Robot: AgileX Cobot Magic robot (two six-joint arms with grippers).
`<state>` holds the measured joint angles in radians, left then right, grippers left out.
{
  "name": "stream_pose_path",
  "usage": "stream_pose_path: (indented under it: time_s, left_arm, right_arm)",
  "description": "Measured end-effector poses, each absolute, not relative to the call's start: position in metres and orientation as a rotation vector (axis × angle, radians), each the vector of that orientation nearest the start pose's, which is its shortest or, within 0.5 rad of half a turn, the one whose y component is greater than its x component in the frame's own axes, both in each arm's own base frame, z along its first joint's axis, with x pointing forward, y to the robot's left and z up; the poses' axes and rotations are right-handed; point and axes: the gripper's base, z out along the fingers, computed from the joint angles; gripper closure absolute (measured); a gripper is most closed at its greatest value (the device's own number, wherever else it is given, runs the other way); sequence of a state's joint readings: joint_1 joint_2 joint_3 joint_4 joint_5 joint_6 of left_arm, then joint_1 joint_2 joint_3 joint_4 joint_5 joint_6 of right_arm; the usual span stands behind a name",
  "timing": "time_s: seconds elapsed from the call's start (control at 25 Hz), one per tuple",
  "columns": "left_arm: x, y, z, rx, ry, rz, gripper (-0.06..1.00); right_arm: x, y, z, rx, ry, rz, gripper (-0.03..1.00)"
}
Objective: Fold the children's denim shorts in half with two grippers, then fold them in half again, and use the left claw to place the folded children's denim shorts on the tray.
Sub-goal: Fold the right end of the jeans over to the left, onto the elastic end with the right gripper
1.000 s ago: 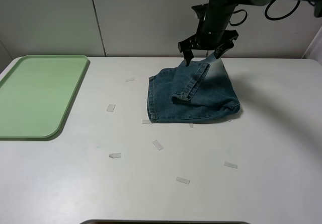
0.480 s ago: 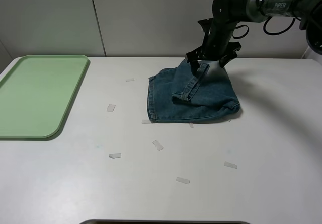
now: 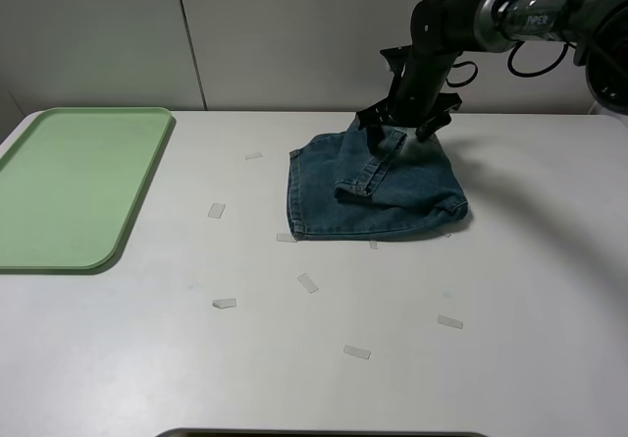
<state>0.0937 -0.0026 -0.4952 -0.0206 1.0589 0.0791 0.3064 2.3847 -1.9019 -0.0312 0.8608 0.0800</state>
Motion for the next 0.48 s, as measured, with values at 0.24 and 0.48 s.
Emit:
stream_pose_path:
  time_s: [0.24,0.48]
  left_arm:
    - [-0.0045,-0.0021,0.2761,-0.014,2.045,0.083,0.03]
    - [-0.0045,-0.0021,0.2761,-0.014,2.045,0.083,0.03]
  right_arm:
    - [0.4785,0.1492,0.1264,-0.355,2.789,0.052,0.76]
    - [0.4804,0.1496,0.1247,-0.35,2.772,0.059,0.99]
